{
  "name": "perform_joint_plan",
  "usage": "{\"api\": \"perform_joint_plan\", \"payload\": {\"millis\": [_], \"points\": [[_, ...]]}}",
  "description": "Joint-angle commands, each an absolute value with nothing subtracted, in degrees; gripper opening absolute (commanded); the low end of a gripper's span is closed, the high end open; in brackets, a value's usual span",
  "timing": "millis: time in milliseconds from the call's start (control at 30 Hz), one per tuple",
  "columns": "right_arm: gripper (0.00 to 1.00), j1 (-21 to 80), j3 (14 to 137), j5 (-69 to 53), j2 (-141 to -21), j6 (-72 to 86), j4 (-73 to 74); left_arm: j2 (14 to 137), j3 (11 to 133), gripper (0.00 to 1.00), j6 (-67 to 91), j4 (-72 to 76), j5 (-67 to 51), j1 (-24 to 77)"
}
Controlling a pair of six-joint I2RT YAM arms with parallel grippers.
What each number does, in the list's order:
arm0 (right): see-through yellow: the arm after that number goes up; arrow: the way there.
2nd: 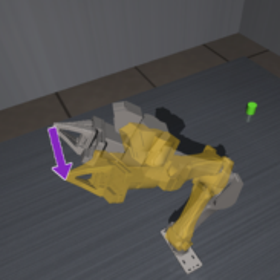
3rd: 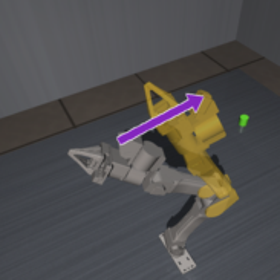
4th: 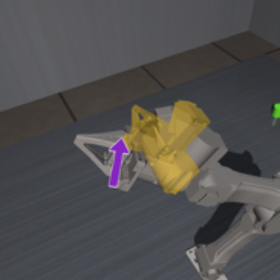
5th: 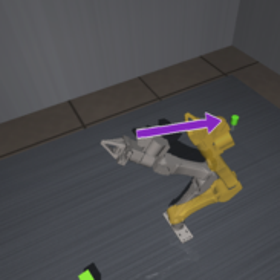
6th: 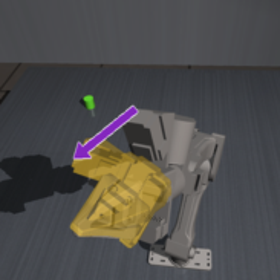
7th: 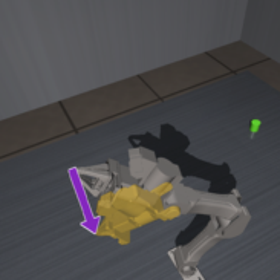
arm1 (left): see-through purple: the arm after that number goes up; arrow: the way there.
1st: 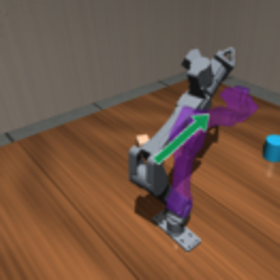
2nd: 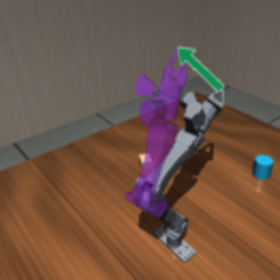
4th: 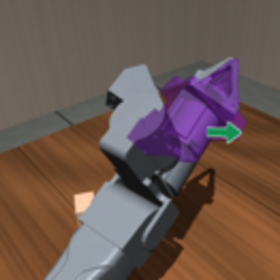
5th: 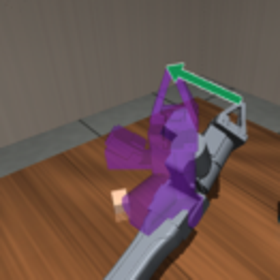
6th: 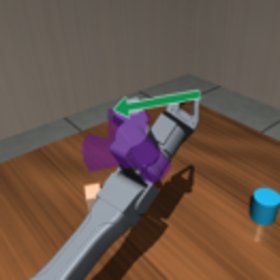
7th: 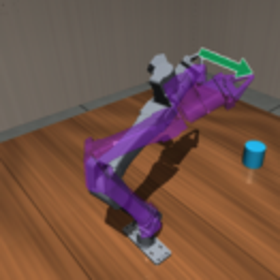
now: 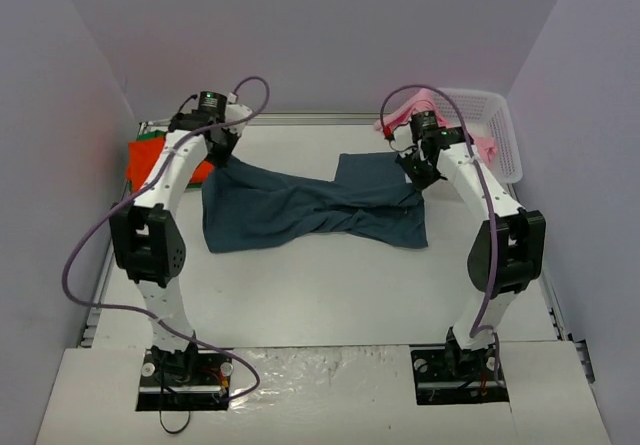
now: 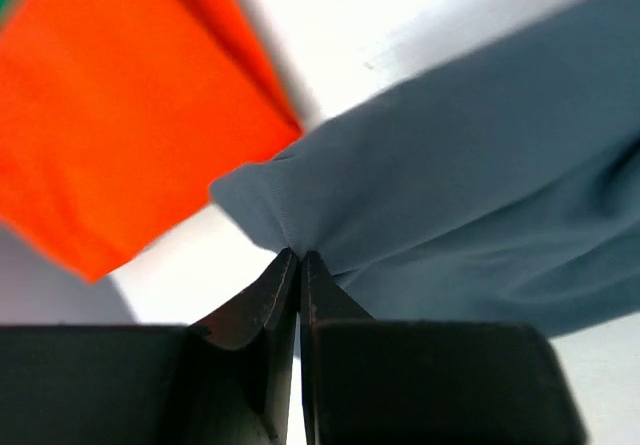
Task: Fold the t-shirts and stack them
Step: Flatten out the tshirt
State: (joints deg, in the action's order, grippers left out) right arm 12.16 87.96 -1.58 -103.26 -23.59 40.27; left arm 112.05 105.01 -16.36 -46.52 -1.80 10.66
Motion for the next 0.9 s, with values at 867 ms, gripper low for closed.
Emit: {"api": "perform_joint_plan", "payload": {"millis": [867], "points": [[0.0, 4.05, 101.25, -4.39, -71.28, -22.07, 40.34, 61.53, 101.86, 0.02, -9.93, -56.78, -5.8, 2.29]]}}
